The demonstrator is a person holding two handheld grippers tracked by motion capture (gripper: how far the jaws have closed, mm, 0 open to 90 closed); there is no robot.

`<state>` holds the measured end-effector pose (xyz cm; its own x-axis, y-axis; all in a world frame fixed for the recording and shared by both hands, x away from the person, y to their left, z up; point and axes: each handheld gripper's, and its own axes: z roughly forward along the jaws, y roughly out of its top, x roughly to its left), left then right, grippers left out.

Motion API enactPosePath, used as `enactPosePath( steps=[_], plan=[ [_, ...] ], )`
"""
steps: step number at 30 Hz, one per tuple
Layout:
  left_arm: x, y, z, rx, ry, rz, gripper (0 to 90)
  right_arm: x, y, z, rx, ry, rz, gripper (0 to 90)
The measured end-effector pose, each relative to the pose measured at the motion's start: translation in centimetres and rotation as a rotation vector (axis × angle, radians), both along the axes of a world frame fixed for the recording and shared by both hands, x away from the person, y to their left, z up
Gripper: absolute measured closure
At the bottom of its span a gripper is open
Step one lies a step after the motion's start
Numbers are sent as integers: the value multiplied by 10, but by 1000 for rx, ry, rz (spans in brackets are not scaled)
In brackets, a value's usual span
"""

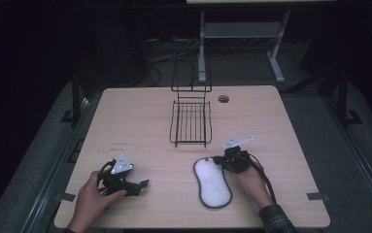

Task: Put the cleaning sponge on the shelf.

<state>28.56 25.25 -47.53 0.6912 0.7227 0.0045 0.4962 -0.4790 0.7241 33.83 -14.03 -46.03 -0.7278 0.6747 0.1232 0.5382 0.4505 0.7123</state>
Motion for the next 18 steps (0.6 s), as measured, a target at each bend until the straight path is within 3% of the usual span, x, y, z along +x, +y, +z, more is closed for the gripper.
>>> enactPosePath(
  steps=[8, 18],
  plan=[
    [0, 0, 0, 0, 0, 0, 127, -1, 4, 5, 1, -8, 6, 894],
    [0, 0, 0, 3, 2, -1, 127, -40, -13, 19, 25, -19, 35, 894]
  ],
)
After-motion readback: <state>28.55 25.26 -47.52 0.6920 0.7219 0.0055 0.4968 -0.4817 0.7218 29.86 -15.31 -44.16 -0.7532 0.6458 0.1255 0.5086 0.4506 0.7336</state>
